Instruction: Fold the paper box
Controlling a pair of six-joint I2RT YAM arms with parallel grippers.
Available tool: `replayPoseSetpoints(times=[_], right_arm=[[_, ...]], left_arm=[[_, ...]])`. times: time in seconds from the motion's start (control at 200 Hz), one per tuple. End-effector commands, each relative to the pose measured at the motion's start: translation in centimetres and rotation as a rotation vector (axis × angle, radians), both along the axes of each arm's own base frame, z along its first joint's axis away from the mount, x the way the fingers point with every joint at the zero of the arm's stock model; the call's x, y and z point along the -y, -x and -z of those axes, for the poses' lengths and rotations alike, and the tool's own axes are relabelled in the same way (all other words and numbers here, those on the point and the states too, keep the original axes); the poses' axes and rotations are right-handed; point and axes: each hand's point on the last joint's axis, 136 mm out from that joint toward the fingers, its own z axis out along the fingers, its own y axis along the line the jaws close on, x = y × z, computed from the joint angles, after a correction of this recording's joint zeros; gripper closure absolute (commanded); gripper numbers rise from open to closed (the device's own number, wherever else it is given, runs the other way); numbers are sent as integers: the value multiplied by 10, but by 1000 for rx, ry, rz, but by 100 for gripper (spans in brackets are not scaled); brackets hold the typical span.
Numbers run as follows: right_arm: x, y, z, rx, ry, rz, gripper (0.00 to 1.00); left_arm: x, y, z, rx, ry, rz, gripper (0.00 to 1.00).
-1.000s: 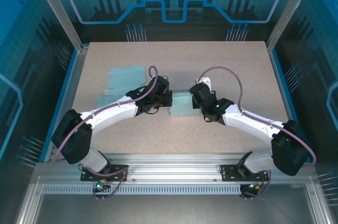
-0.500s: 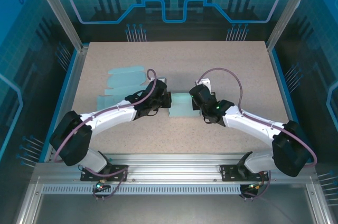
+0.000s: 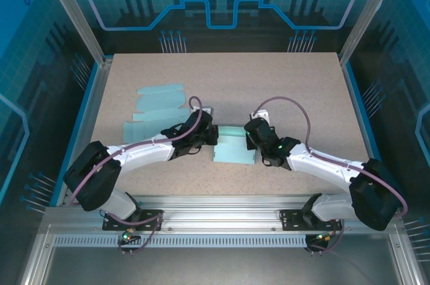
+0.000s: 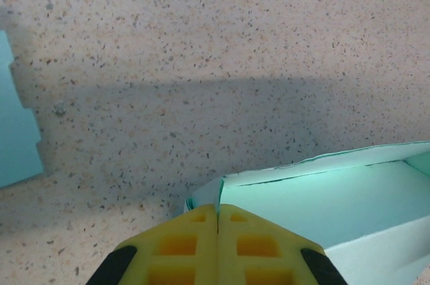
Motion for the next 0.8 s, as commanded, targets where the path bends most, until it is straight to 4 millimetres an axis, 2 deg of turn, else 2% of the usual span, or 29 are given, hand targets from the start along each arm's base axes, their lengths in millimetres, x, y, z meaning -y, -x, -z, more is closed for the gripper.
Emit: replayPoseSetpoints(times=[0.0,0.265,0.545,0.795], right_arm=[[-26,-6,-24,72,-65,-74,100],[-17,-29,-39,144,-59,-59,100],[-17,-57,-68,288,-65,-97,100],[-23,-64,-78,385,-88,-148,100]], left_arm=[[31,-10,-38,138,88,95,100],[41,-38,-62,272,52,103,100],[48,-68,-94,495,49,103,100],[49,-72,-98,673,51,126,100]])
